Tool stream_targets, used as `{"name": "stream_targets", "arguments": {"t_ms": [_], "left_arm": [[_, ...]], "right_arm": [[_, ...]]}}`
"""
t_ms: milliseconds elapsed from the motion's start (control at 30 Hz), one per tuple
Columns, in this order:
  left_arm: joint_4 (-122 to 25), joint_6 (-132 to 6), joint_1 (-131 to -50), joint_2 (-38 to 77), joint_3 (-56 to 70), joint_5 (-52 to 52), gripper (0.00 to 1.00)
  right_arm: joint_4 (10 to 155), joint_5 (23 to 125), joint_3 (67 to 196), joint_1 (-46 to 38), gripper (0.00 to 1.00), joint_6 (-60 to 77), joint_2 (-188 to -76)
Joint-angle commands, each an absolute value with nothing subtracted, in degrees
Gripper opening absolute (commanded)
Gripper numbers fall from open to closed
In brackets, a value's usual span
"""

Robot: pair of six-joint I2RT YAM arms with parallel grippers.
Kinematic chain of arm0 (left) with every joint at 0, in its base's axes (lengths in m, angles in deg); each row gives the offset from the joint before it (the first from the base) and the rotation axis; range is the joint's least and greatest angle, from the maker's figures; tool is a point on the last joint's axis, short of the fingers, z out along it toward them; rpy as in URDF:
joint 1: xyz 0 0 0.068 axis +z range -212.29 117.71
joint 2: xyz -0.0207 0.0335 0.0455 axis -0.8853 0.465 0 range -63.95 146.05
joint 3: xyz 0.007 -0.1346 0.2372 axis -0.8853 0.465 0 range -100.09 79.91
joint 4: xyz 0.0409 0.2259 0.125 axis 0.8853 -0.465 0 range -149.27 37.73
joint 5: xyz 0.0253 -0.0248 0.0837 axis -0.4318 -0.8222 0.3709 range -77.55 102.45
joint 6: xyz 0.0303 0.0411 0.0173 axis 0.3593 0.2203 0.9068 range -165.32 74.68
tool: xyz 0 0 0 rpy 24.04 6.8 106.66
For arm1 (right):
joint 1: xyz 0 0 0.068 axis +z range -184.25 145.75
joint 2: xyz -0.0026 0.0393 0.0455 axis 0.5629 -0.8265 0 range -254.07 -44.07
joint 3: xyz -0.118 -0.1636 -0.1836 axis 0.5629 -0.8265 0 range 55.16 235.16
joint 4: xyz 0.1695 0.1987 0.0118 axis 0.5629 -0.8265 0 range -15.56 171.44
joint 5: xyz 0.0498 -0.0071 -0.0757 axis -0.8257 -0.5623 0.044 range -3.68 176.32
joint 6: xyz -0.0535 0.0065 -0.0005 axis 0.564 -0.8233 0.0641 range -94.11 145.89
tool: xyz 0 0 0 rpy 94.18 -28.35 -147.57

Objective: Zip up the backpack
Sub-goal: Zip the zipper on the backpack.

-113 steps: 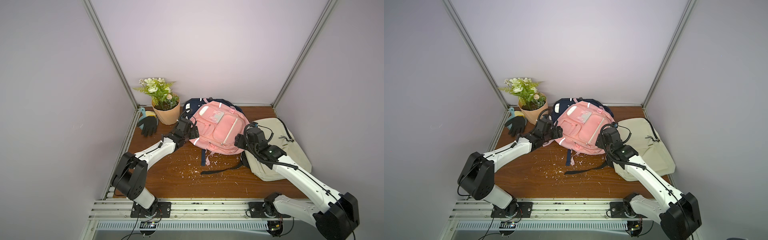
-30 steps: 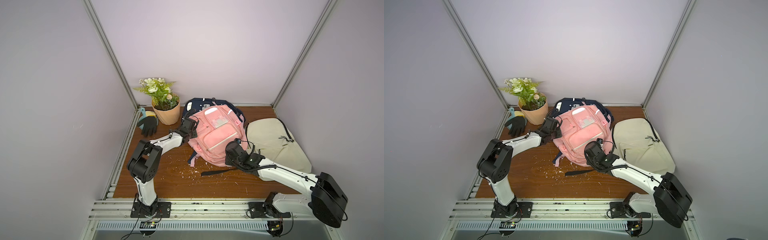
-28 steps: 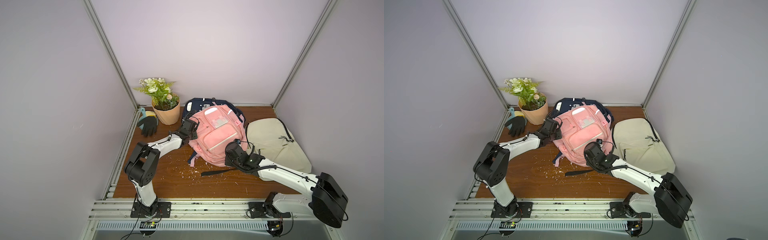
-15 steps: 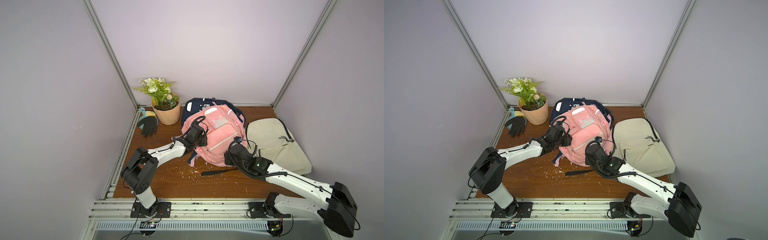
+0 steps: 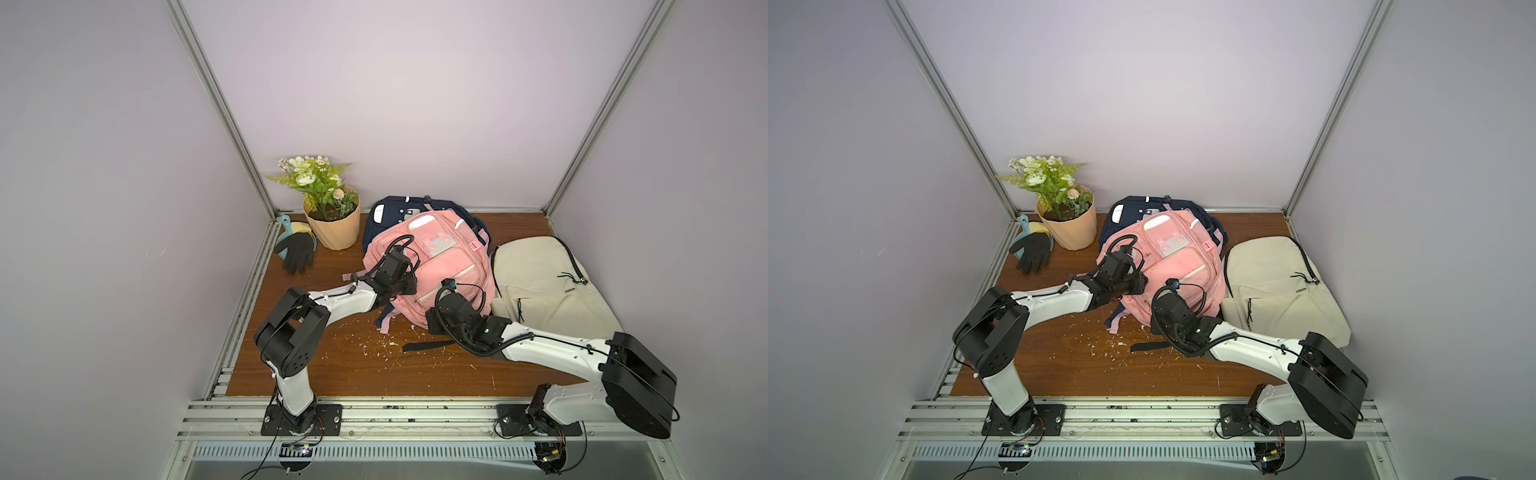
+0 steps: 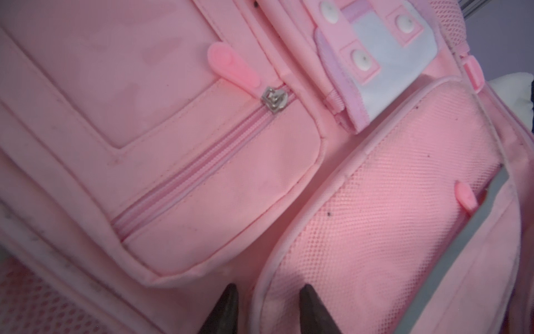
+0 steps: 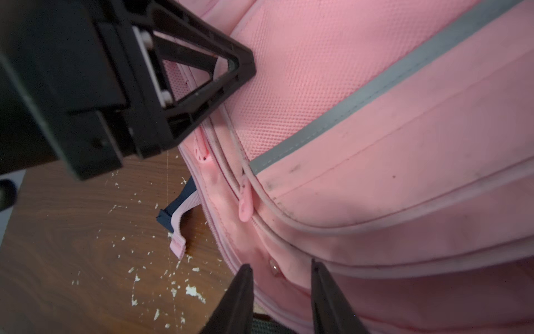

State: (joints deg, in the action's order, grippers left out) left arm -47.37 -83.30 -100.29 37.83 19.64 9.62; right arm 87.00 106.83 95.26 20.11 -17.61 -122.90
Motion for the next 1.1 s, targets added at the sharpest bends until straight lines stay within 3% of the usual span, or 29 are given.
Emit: {"name": "stream_targets", "arguments": {"t_ms": [0,367,800,1067], "left_arm": [[-47.2,-83.9,-100.7,38.9,19.2,8.3,0.35],[-45.4,-85.2,-100.9,38.9,21.4,7.9,0.22],[-45.6,-85.6,-101.1,38.5,21.6,8.4,0.20],[-45.6,-86.1,-101.3,38.8,22.2,8.8,0.14]], "right_arm": [[93.3,105.0,98.1,20.3,0.37,-17.9,-124.7],[96.0,106.0,99.5,20.3,0.38,-18.7,-128.3],[95.0,108.6,102.2,18.7,0.37,-19.9,-134.5],[94.6,112.4,104.1,18.3,0.31,-20.6,-137.5]]}}
